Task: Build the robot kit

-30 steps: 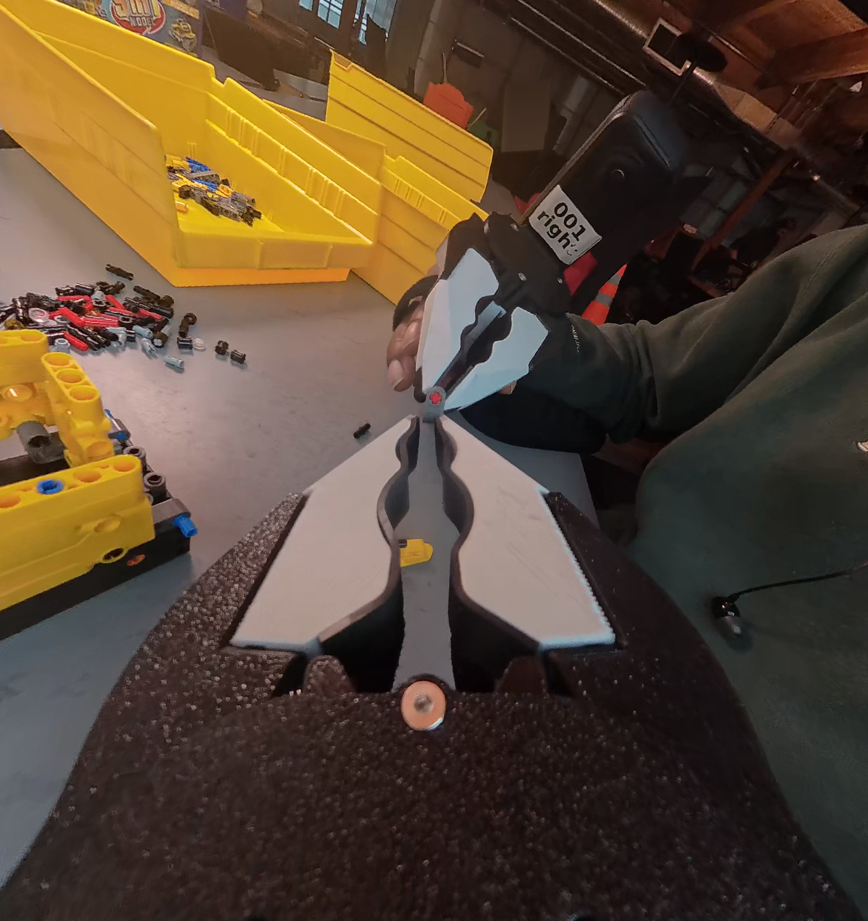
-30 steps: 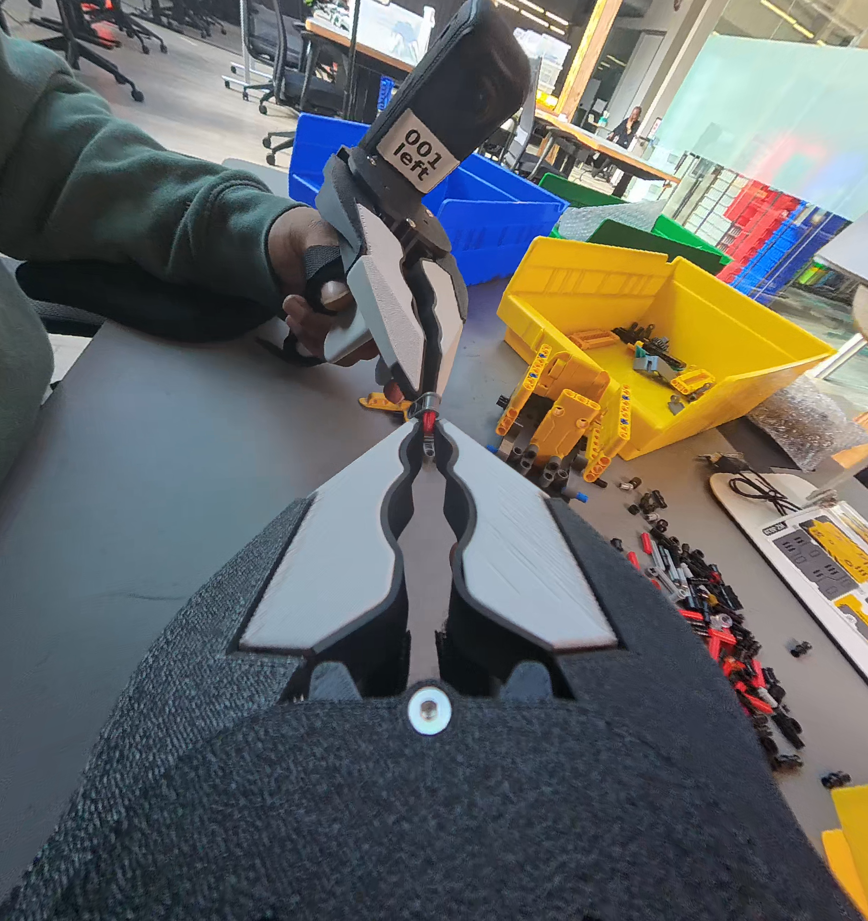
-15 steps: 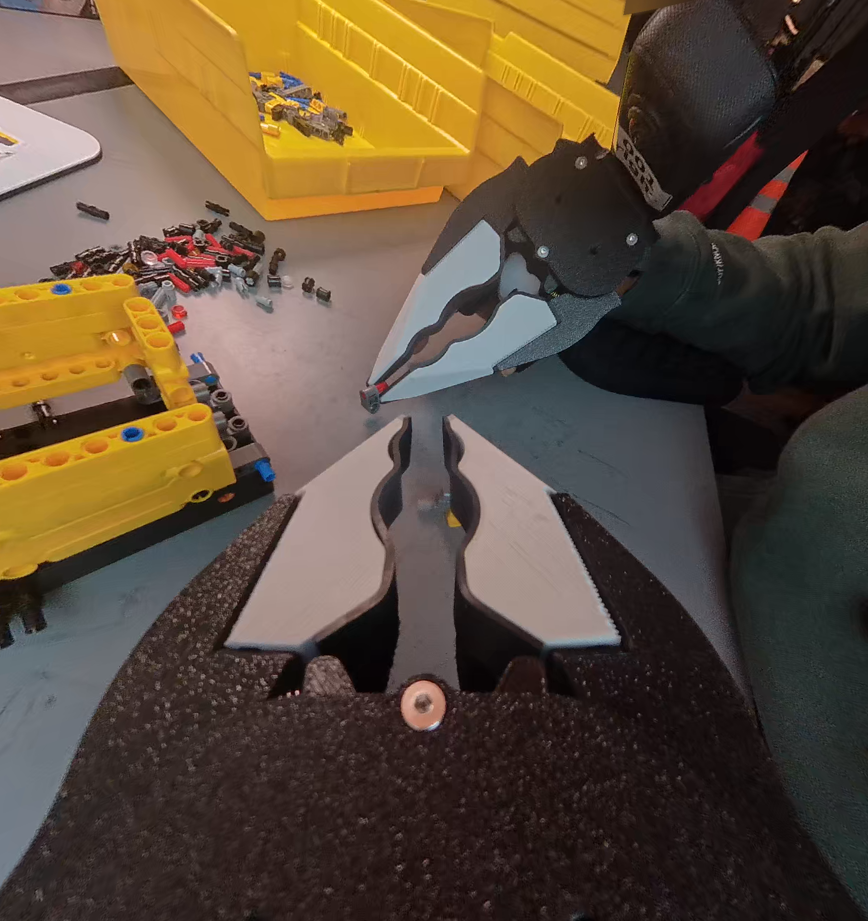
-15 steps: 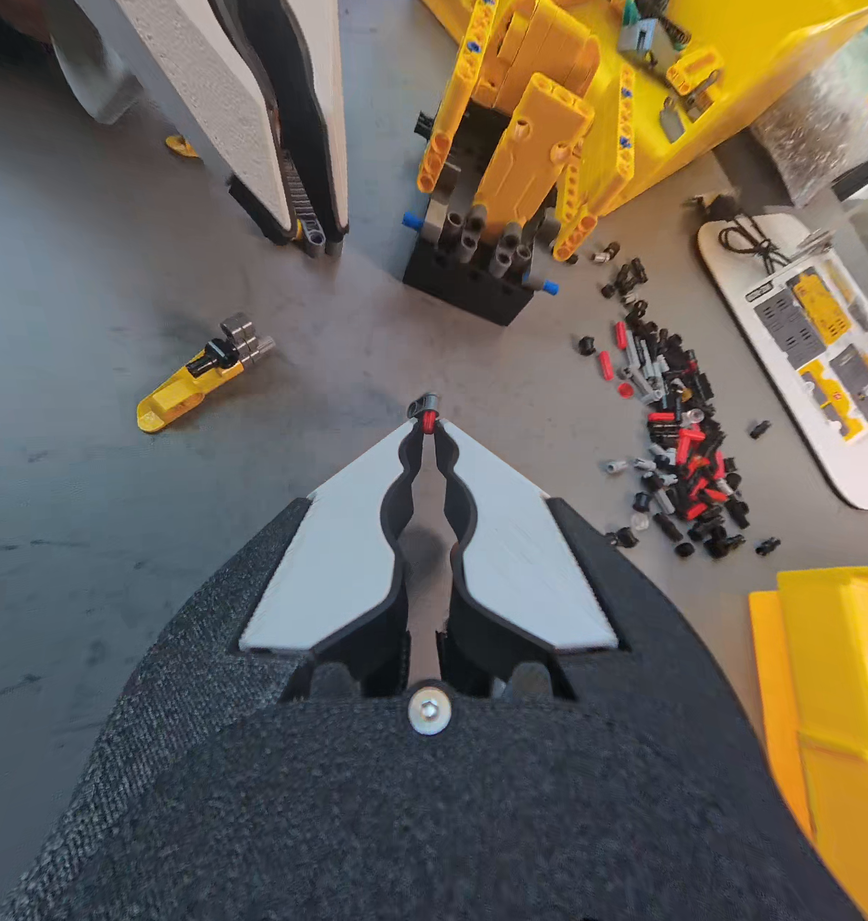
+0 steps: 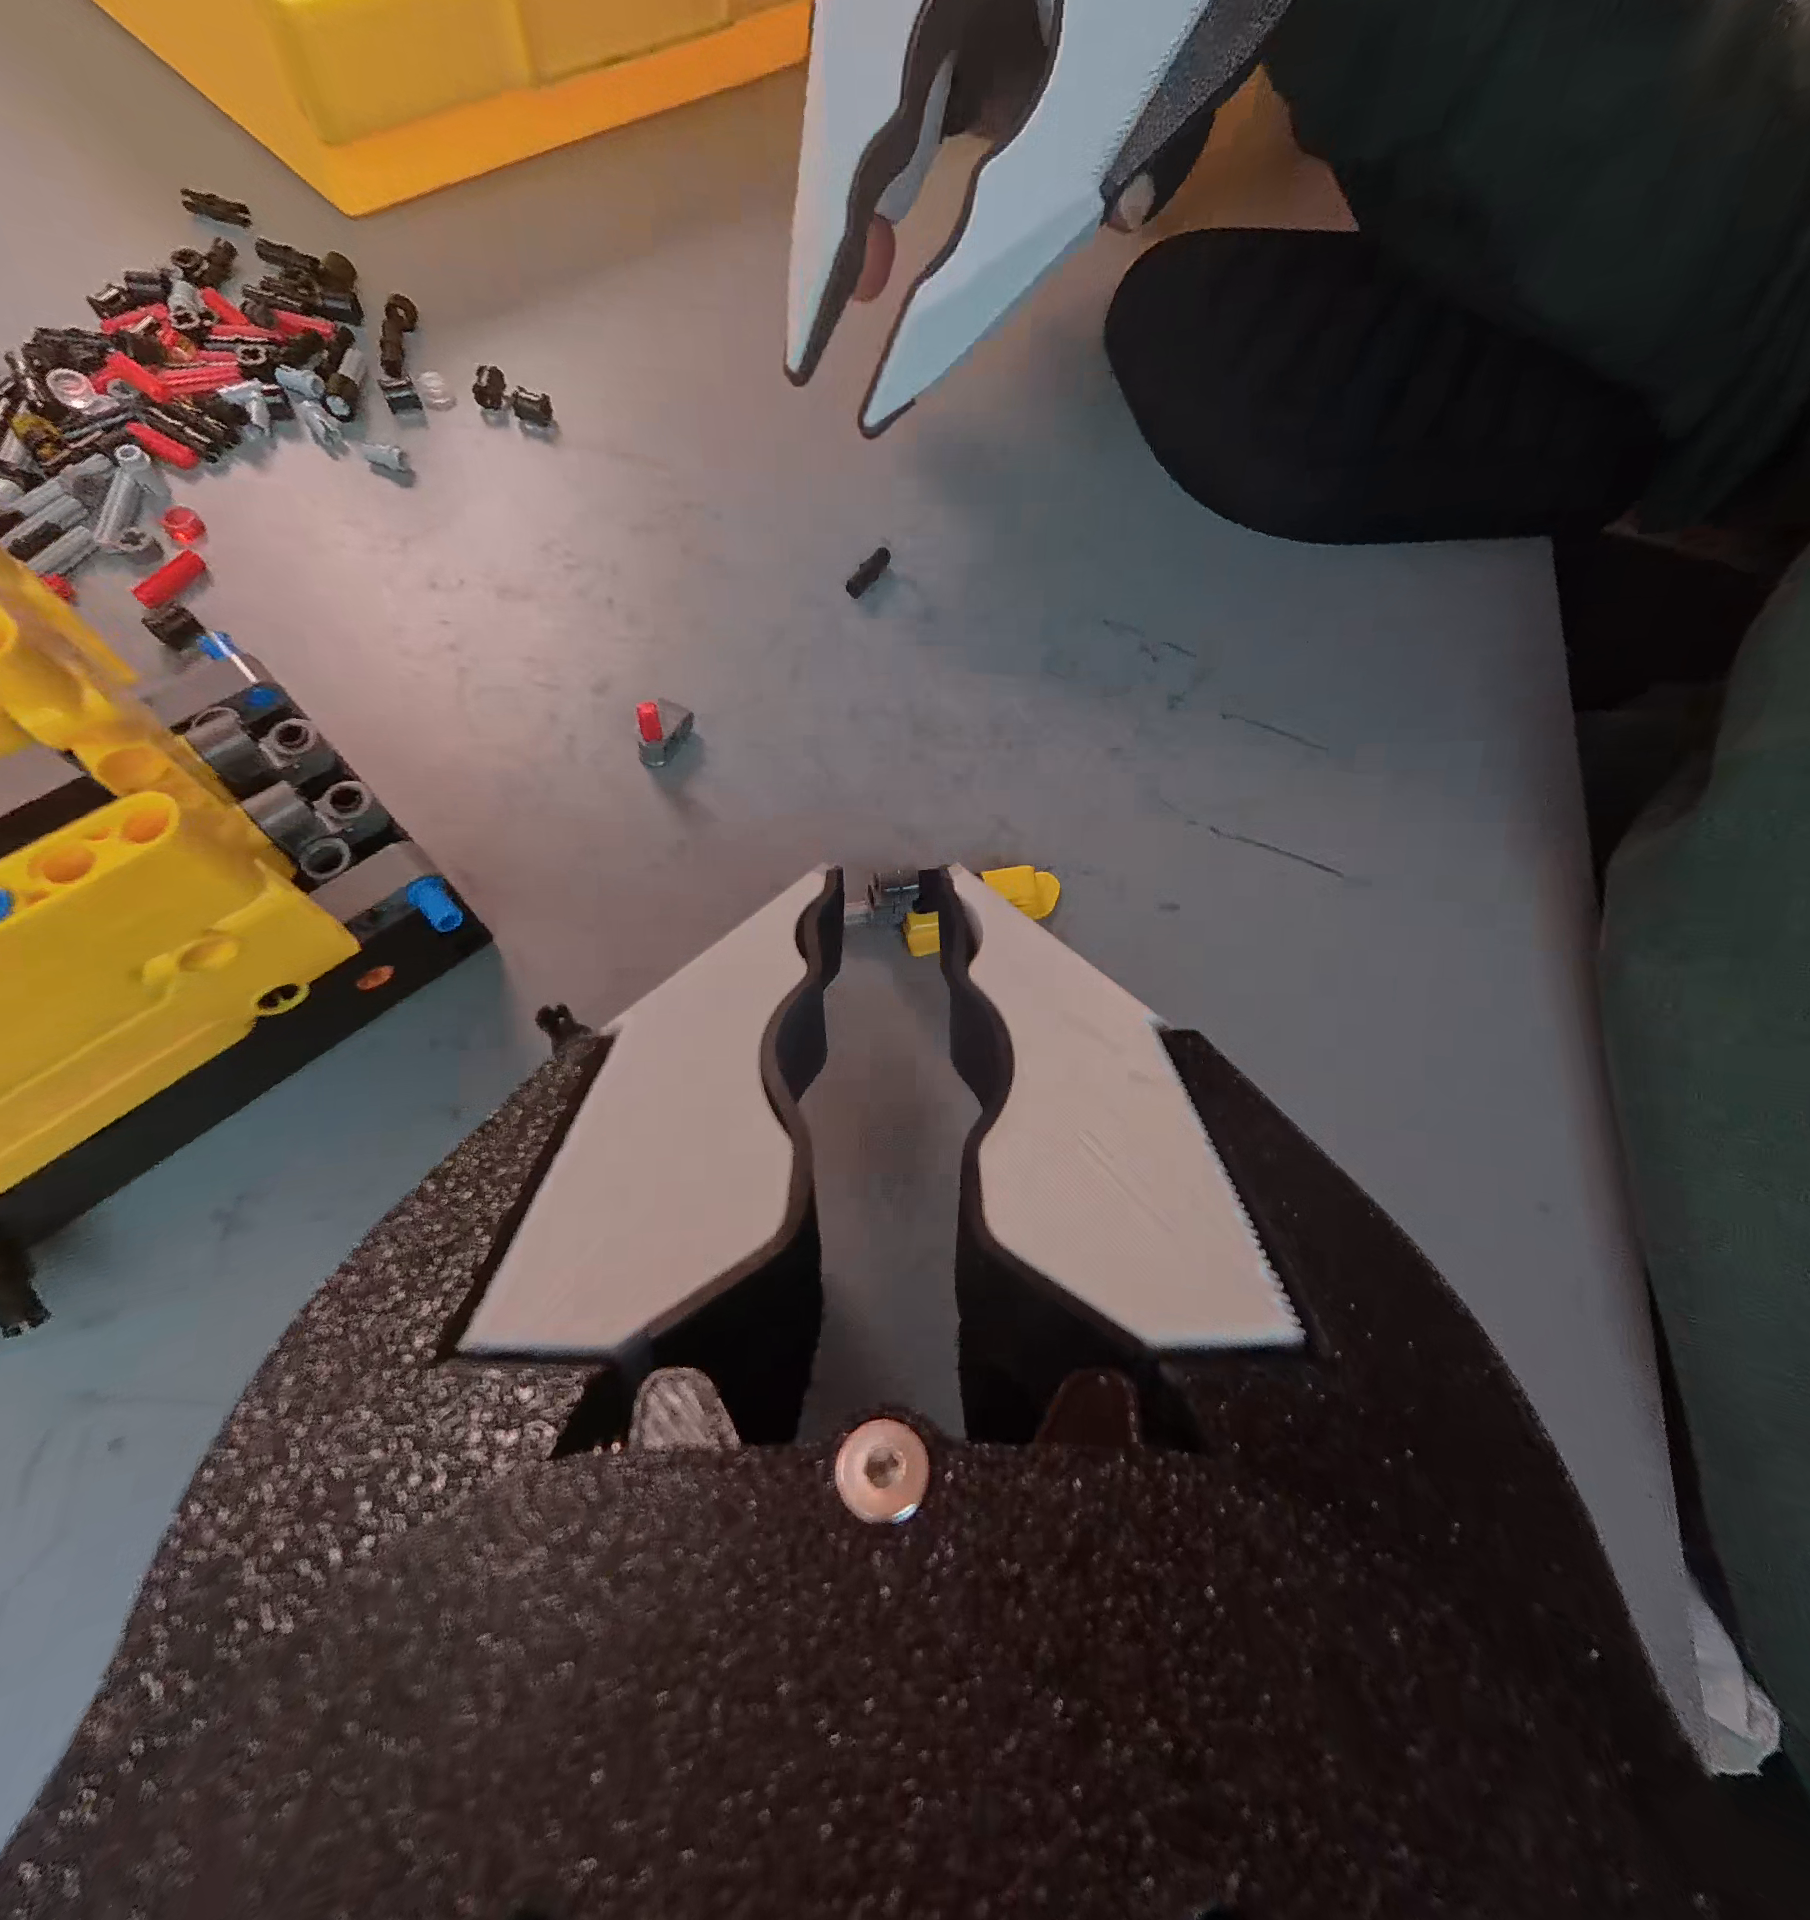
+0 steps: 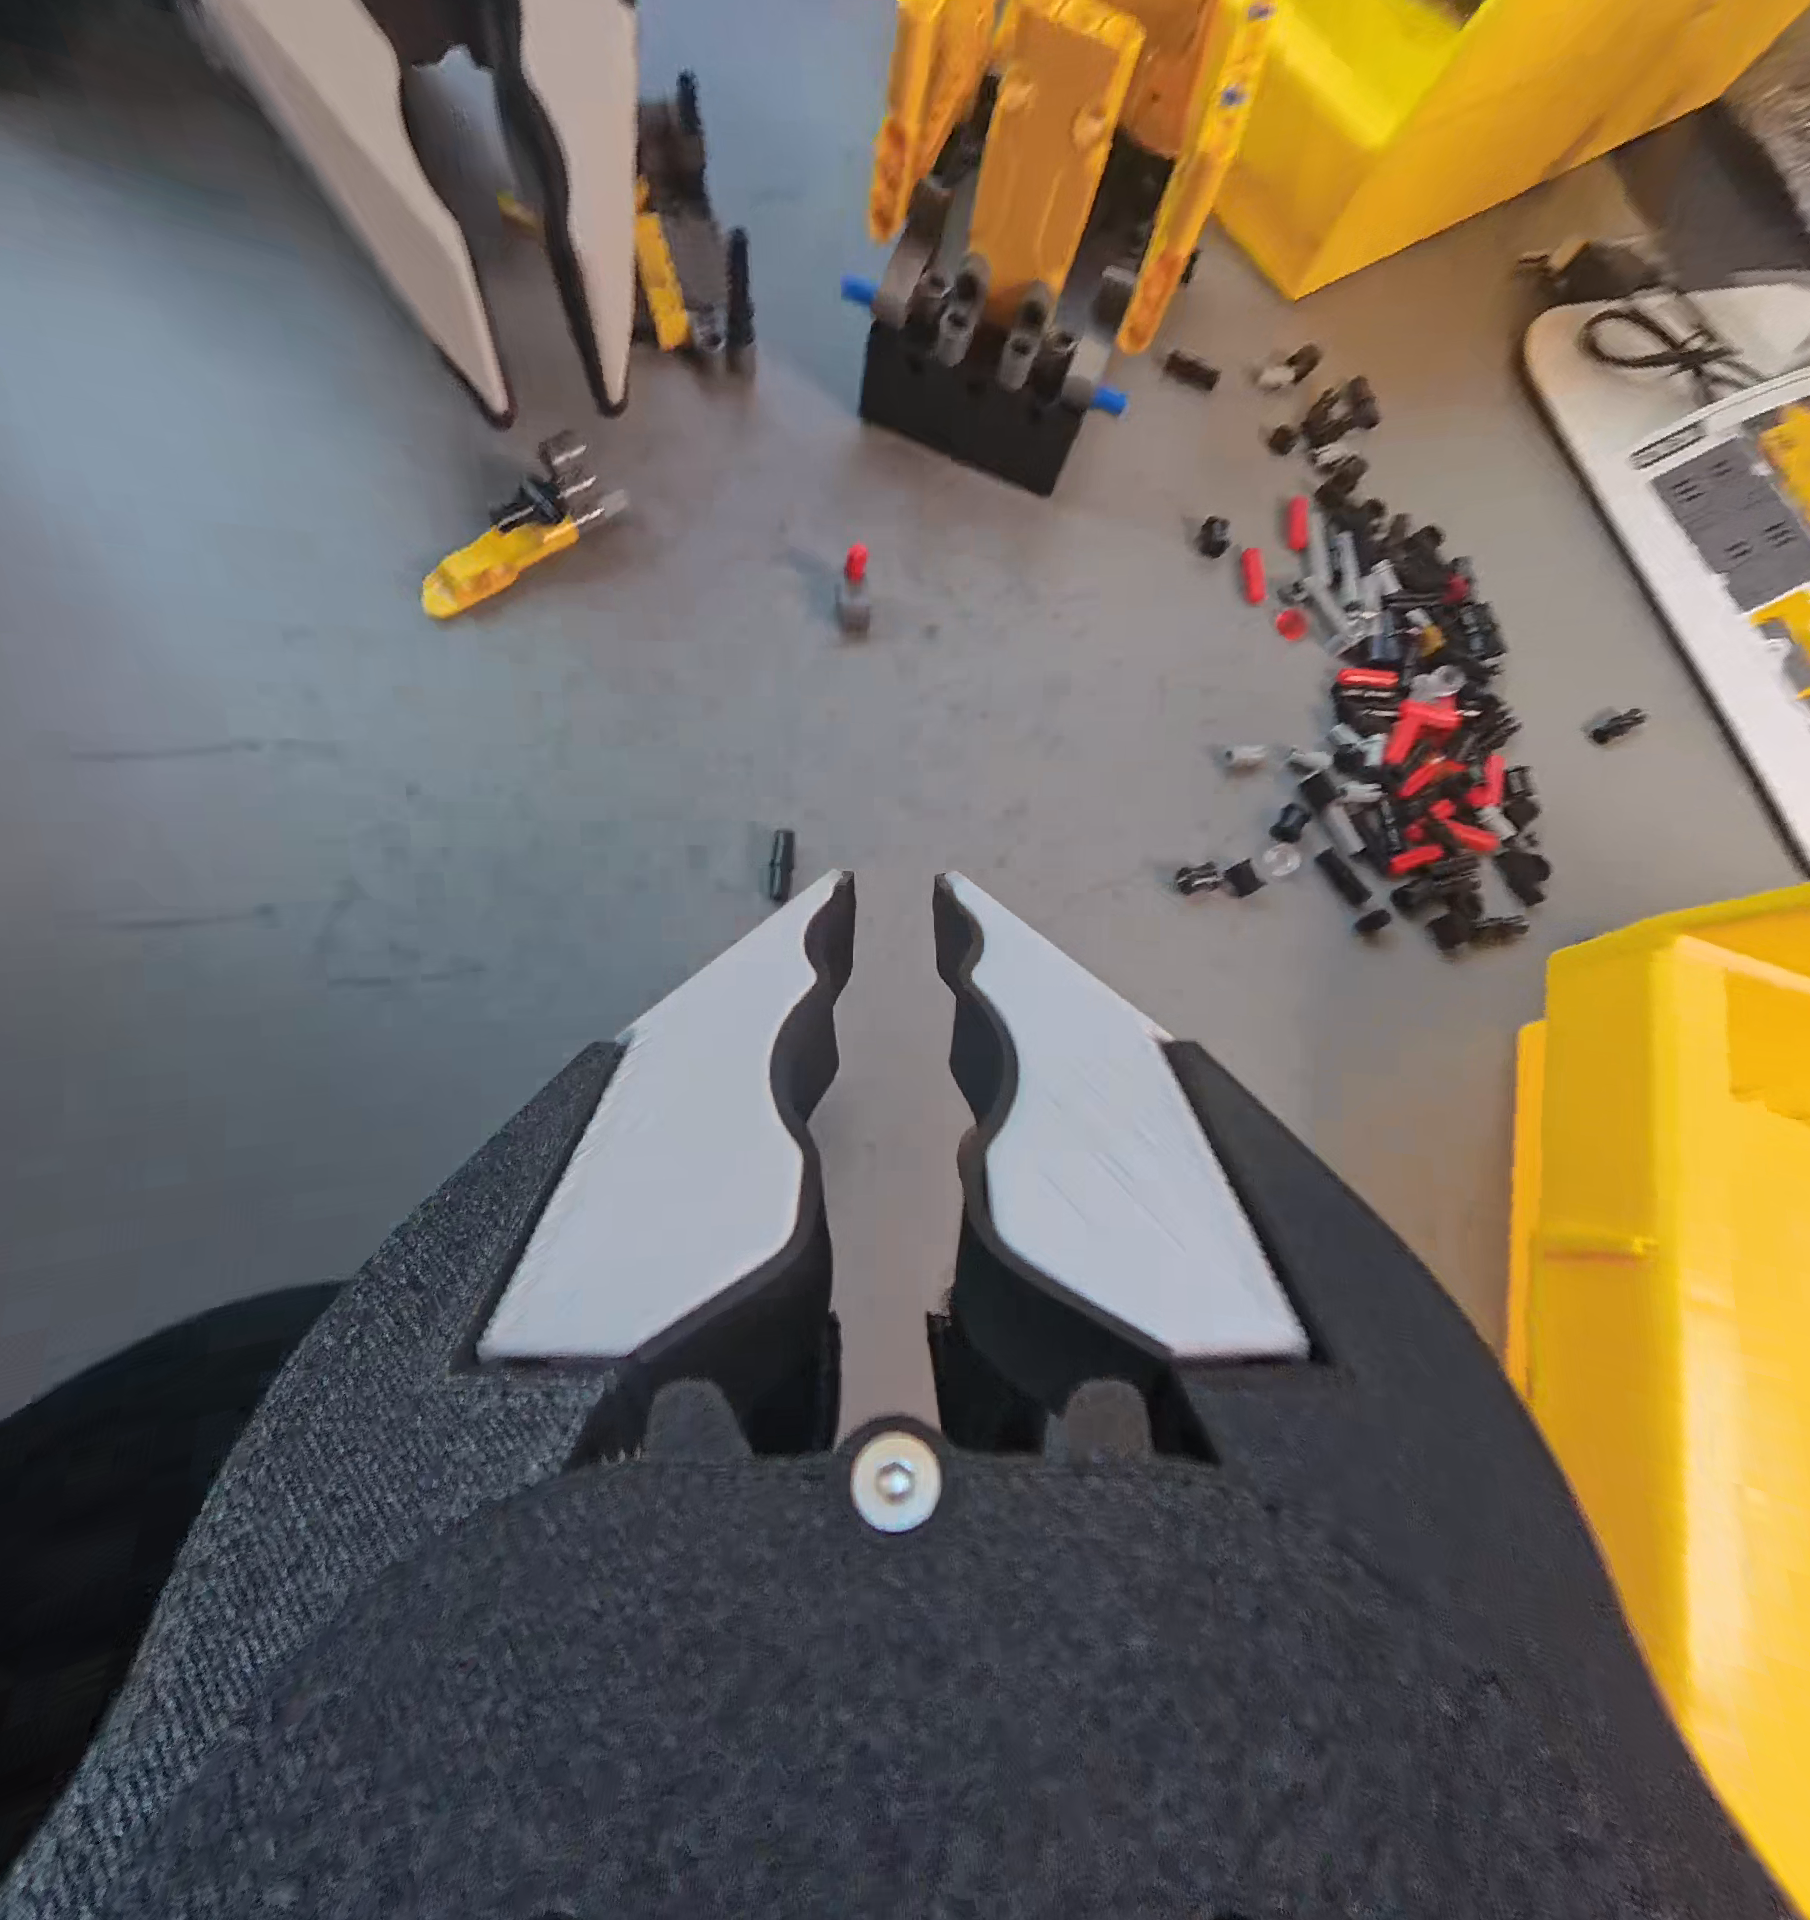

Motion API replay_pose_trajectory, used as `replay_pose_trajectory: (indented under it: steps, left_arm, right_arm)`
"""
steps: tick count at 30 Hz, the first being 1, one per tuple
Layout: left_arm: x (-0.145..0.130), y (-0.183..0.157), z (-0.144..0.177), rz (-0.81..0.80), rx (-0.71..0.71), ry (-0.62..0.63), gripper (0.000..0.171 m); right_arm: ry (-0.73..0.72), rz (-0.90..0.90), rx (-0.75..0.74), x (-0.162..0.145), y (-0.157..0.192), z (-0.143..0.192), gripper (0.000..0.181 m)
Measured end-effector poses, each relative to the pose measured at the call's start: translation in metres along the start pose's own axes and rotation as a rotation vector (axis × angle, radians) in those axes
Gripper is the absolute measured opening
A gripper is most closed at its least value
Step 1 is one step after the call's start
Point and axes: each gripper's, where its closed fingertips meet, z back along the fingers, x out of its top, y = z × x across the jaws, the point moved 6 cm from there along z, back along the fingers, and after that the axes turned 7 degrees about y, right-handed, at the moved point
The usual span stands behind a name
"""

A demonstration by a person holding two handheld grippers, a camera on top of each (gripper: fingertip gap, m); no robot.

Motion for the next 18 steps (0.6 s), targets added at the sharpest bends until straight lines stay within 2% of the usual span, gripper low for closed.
replay_pose_trajectory:
  steps: [6,11,18]
  left_arm:
    - [0.002,0.002,0.001,0.014,-0.005,-0.011,0.017]
    - [0.006,0.015,0.015,0.039,0.083,-0.069,0.015]
    - [0.012,0.048,0.055,0.202,0.218,-0.272,0.009]
  right_arm:
    - [0.085,0.009,0.091,-0.007,0.016,-0.013,0.014]
    - [0.104,0.009,0.118,-0.004,0.022,-0.022,0.012]
    - [0.105,-0.026,0.124,0.001,0.023,-0.027,0.003]
